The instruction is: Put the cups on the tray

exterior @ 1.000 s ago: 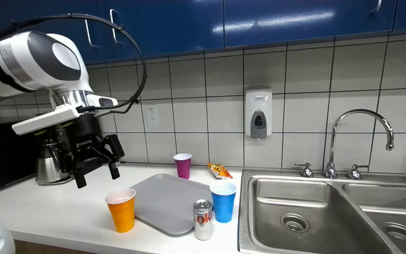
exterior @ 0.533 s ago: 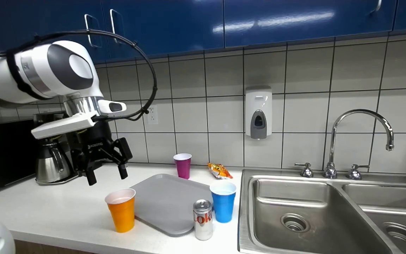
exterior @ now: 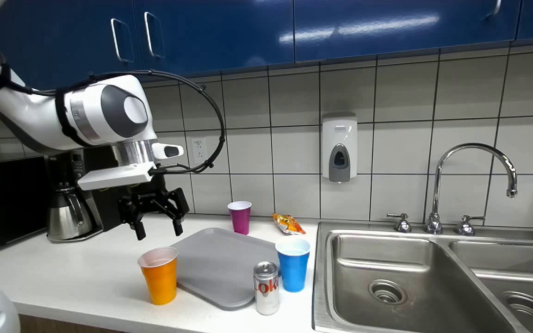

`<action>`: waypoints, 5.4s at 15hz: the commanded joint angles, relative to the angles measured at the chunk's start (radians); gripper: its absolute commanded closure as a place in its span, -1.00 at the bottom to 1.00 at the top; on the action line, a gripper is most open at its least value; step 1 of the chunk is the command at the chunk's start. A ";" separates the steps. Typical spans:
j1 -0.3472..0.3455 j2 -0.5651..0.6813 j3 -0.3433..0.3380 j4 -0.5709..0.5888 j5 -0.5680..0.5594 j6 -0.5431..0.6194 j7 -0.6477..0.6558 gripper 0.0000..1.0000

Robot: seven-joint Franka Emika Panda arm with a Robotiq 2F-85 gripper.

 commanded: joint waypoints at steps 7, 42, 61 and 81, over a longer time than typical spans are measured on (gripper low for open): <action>0.002 0.186 -0.037 0.121 0.083 0.069 -0.105 -1.00; 0.013 0.303 -0.022 0.073 0.079 0.188 -0.097 0.60; 0.028 0.189 -0.023 0.093 0.221 0.073 -0.257 0.99; -0.029 0.344 -0.091 0.246 0.182 0.086 -0.267 0.99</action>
